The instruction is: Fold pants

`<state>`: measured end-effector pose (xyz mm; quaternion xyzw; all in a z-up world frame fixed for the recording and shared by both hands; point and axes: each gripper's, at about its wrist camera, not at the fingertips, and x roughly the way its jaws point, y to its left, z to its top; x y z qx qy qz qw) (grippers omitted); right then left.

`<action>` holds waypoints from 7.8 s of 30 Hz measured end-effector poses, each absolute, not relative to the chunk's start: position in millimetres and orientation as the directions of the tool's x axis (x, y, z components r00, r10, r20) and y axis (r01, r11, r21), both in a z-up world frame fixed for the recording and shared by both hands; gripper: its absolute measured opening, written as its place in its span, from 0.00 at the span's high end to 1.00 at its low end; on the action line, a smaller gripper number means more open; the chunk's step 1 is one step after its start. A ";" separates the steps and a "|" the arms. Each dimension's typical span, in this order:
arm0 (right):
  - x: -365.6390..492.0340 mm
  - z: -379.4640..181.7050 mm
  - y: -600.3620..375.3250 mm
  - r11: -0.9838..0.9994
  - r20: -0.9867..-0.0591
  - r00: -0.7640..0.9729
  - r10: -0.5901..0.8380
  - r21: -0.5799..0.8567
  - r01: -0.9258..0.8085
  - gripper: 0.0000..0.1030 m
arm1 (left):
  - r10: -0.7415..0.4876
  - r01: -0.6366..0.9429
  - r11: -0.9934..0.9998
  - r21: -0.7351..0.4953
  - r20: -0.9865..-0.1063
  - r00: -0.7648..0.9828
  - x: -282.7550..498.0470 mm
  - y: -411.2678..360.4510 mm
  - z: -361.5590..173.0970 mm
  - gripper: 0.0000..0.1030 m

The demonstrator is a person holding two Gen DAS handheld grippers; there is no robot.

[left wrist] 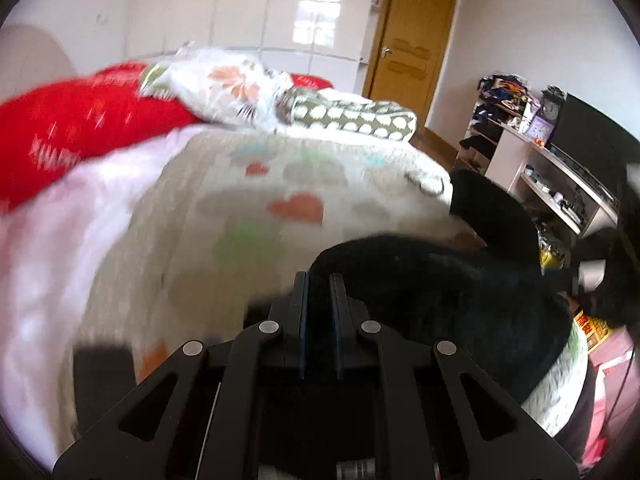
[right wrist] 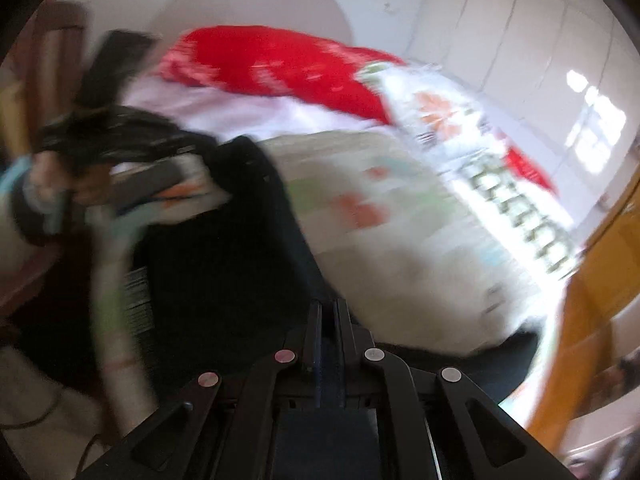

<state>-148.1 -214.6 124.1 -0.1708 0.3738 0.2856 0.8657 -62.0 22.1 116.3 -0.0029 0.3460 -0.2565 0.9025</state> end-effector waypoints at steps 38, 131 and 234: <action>-53.6 48.8 -338.1 0.970 -0.734 0.660 0.159 0.240 0.034 0.92 | -0.328 0.294 0.939 -0.181 -0.730 0.599 -90.2 -5.1 51.8 0.55; -112.8 37.0 -266.3 0.879 -0.747 0.491 0.449 0.270 -0.393 0.53 | -0.237 0.060 0.965 -0.254 -0.753 0.614 -70.2 39.7 30.2 0.56; -289.1 26.7 -474.9 0.882 -0.636 0.760 0.136 0.427 0.199 0.74 | -0.445 0.726 0.686 -0.036 -0.810 0.381 -116.6 -310.8 44.3 0.49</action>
